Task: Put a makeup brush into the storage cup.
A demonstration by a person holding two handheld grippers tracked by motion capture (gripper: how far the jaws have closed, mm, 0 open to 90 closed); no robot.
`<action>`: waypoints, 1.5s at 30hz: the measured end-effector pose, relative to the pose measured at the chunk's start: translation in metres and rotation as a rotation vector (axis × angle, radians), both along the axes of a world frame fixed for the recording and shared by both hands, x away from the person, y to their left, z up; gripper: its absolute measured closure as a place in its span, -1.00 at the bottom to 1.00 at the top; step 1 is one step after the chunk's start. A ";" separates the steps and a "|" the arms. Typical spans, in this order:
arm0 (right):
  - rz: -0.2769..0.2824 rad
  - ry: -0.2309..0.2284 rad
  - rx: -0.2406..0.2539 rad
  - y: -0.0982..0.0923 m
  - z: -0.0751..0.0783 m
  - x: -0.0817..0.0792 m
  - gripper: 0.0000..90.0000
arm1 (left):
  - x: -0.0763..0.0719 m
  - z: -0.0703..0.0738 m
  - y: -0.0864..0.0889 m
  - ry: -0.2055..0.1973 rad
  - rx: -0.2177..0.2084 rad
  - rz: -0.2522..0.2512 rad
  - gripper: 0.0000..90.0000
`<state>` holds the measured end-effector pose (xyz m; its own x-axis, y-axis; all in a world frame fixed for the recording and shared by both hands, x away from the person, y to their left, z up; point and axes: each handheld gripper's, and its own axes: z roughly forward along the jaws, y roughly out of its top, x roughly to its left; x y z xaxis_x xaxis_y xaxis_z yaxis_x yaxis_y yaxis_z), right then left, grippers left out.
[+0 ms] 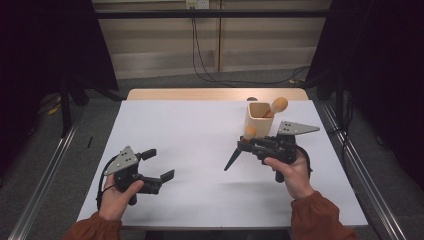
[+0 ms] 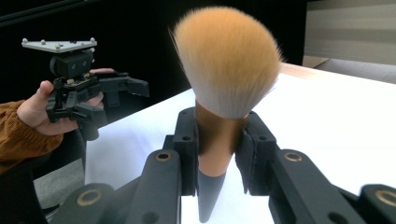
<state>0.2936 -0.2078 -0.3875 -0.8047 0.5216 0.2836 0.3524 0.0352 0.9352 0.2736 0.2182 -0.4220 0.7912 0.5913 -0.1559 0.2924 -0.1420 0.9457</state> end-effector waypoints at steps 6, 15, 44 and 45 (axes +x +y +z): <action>-0.045 -0.008 -0.019 -0.011 0.005 0.004 0.60 | -0.006 -0.005 0.011 0.015 0.013 0.020 -0.94; -0.094 -0.030 -0.046 -0.023 0.017 0.012 0.60 | -0.008 -0.008 0.026 0.011 0.010 0.059 -0.94; -0.267 -0.071 -0.091 -0.058 0.062 0.047 0.60 | -0.024 -0.019 0.035 -0.003 0.011 0.120 -0.93; -0.275 -0.070 -0.094 -0.058 0.063 0.048 0.60 | -0.024 -0.019 0.035 -0.005 0.015 0.124 -0.94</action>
